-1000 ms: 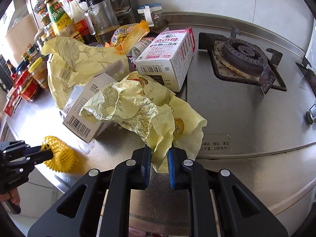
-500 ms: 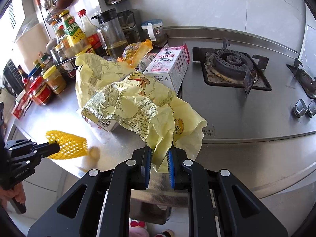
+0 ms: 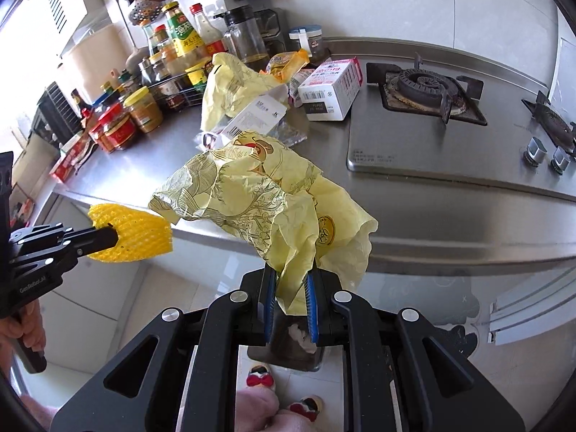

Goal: Collect trash
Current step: 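Drop the foam net into the bin with the left gripper while the right gripper drops a yellow bag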

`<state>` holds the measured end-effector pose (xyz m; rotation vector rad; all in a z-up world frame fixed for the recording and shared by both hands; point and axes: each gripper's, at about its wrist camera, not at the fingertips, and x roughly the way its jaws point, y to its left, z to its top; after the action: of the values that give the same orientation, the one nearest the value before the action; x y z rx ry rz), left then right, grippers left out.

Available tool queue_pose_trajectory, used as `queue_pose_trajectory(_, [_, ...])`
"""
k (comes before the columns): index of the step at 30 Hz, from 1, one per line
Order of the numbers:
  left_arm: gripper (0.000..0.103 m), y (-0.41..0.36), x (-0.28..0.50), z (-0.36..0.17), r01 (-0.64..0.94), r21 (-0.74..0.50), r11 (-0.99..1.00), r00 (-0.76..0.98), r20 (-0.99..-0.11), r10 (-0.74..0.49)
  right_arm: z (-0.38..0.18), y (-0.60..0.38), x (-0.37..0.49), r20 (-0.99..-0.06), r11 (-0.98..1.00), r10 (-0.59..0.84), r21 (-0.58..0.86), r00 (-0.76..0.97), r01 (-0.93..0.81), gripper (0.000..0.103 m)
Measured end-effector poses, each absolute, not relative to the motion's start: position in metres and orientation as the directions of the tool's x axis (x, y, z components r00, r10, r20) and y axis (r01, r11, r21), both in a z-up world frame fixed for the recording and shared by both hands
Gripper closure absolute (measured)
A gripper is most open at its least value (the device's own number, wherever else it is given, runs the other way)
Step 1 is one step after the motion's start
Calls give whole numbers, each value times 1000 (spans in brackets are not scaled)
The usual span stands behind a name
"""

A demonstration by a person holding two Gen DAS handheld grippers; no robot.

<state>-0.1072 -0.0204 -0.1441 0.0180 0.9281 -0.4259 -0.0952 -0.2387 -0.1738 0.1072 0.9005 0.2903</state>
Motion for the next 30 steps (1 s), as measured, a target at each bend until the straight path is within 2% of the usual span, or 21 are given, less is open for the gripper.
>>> queue_pose_trajectory(6, [100,-25,-141,-168,346,-201,916,472,-807,-356,-196,-233,-129,-784,944,329,253,527,-213,87])
queue_pose_trajectory(12, [100,-29,-156,-221,309,-250,918,382,-851,-360,-237,-226,-141,-833,942,334,275,441,-195,87])
queue_pose_trajectory(20, [100,-36,-153,-326,223,-329,917,236,-895,-379,-341,-218,-131,-897,933,359,347,260,-91,87])
queue_pose_trajectory(30, [100,-33,-129,-427,160,-354,922,187,-906,-380,-450,-207,-95,-898,910,408,416,166,10,87])
